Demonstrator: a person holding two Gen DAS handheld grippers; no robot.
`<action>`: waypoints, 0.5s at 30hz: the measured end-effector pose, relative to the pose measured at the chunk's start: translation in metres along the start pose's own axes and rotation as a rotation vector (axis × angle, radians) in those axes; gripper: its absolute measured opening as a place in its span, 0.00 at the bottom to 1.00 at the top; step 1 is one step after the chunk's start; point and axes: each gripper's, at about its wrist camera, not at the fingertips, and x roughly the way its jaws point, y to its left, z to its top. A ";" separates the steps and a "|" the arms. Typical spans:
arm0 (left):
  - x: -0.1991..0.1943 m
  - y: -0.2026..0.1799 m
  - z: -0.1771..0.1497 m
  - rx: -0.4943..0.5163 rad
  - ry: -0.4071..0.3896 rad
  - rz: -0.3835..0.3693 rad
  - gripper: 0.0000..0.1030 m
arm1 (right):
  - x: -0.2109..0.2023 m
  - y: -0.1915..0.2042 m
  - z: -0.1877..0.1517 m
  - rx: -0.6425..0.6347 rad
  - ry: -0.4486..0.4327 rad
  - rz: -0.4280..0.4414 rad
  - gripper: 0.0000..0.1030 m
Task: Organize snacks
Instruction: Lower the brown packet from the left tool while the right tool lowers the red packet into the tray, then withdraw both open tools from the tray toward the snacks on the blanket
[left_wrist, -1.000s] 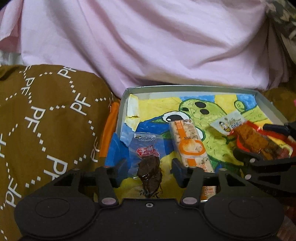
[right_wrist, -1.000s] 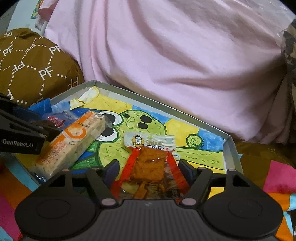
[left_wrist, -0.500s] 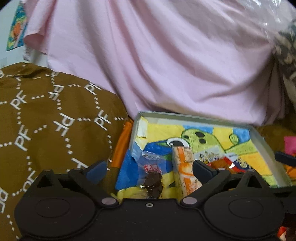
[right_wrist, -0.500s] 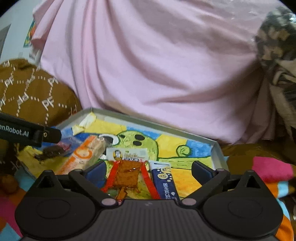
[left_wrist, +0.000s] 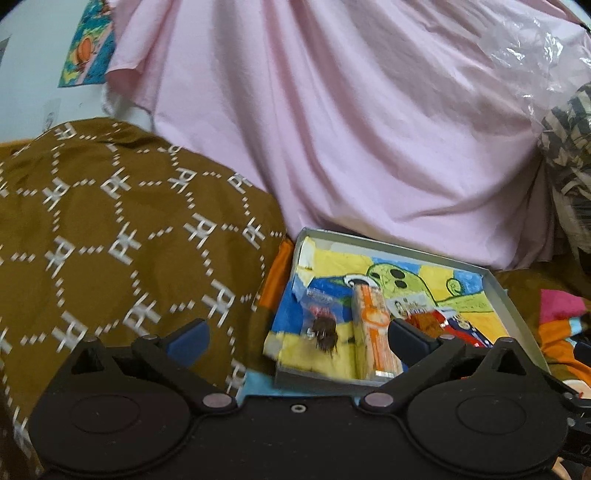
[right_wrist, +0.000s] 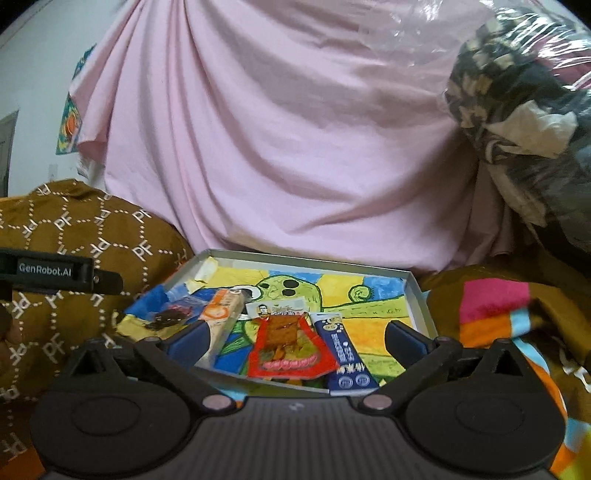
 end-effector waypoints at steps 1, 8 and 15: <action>-0.005 0.001 -0.003 -0.005 0.005 0.001 0.99 | -0.006 0.000 -0.001 0.004 -0.002 -0.001 1.00; -0.041 0.012 -0.026 -0.004 0.014 0.018 0.99 | -0.044 0.006 -0.013 0.024 0.009 0.000 1.00; -0.075 0.024 -0.047 0.030 0.015 0.037 0.99 | -0.077 0.017 -0.029 0.021 0.024 0.009 1.00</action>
